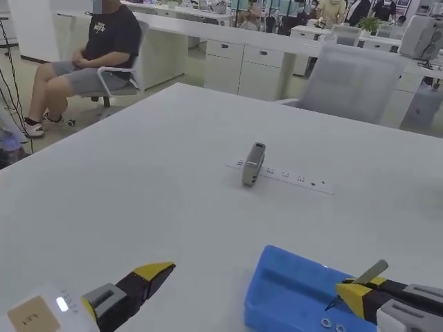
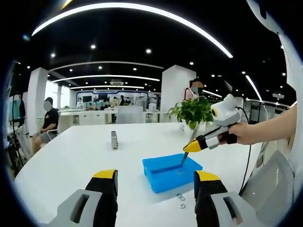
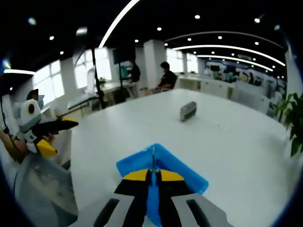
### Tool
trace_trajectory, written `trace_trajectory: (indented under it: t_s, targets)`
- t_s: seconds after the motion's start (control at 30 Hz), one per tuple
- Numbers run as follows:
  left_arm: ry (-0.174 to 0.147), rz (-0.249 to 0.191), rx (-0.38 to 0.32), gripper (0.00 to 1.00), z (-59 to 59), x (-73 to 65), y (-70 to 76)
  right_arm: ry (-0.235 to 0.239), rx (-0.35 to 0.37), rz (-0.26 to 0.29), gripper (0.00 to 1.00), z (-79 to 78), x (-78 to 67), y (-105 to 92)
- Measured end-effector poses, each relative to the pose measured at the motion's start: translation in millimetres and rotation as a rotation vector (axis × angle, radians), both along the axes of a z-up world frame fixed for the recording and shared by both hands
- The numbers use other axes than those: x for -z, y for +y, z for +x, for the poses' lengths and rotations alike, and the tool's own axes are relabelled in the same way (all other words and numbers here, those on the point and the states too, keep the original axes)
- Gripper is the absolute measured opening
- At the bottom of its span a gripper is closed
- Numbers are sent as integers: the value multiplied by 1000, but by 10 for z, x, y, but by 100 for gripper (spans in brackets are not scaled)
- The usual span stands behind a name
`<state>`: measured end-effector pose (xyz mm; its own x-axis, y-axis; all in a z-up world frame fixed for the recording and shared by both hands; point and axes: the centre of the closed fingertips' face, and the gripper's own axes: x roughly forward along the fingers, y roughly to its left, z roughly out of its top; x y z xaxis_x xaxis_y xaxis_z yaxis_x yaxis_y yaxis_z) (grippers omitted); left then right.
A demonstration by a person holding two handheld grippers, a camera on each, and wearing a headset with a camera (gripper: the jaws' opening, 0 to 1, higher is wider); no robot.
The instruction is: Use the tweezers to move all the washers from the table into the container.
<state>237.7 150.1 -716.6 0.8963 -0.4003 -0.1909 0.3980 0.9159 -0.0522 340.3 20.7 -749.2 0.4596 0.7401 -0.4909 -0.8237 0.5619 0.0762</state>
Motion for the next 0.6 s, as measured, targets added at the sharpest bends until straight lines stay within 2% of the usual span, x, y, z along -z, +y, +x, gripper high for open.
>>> trace_trajectory:
  t_s: [0.13, 0.23, 0.33, 0.47, 0.6]
  targets:
    - [0, 1, 0, 65, -3, 1, 1, -17, -49, -3, 3, -134, -76, 101]
    - [2, 3, 1, 65, -6, 4, 0, 5, -94, 38, 3, -276, -127, 216]
    - [3, 5, 1, 65, -9, 6, 0, 14, -120, 41, 3, -346, -118, 266]
    - [3, 7, -1, 64, -11, 8, 1, 54, -184, 35, 3, -480, -8, 363]
    - [5, 9, -1, 64, -14, 10, 1, 89, -214, -1, 3, -552, 175, 416]
